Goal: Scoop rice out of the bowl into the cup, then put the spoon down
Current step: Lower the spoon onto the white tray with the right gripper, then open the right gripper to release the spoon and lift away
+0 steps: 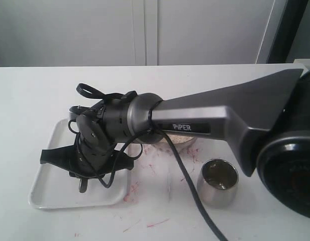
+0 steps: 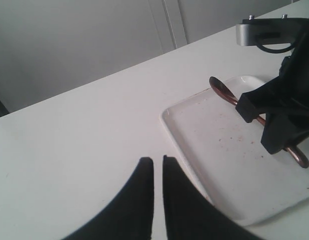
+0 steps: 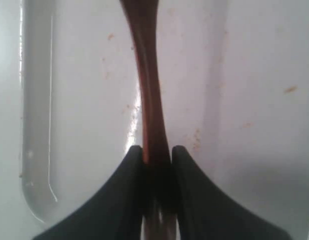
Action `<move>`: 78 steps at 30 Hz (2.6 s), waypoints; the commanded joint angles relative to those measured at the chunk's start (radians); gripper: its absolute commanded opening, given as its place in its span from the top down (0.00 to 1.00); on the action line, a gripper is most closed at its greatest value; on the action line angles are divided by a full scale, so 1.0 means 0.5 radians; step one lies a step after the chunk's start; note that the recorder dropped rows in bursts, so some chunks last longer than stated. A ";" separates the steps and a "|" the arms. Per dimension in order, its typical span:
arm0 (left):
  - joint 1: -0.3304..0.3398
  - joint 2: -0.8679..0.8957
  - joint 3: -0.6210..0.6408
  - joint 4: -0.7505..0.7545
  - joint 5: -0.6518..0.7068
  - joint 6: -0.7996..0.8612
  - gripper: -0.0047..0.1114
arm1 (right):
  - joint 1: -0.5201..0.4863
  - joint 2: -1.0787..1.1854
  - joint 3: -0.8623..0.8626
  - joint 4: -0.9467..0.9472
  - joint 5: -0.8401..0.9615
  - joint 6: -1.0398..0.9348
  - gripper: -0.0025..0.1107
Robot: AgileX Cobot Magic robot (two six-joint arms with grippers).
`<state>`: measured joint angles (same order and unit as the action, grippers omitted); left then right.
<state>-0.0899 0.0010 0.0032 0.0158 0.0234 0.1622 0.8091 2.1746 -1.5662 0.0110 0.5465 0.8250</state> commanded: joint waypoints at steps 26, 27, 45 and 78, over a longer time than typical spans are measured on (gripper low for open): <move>-0.006 -0.002 -0.006 -0.014 -0.003 -0.003 0.84 | -0.007 0.067 -0.015 -0.022 0.028 -0.005 0.98; -0.006 -0.002 -0.006 -0.014 -0.003 -0.003 0.84 | -0.007 0.071 -0.015 -0.022 0.028 -0.005 0.98; -0.006 -0.002 -0.006 -0.014 -0.003 -0.003 0.84 | -0.007 0.072 -0.015 -0.022 0.068 -0.035 0.69; -0.006 -0.002 -0.006 -0.014 -0.003 -0.003 0.84 | -0.003 -0.633 -0.015 -0.022 -0.094 -0.491 0.81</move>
<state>-0.0899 0.0010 0.0032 0.0158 0.0234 0.1622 0.8091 1.9222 -1.5736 0.0129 0.4980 0.7020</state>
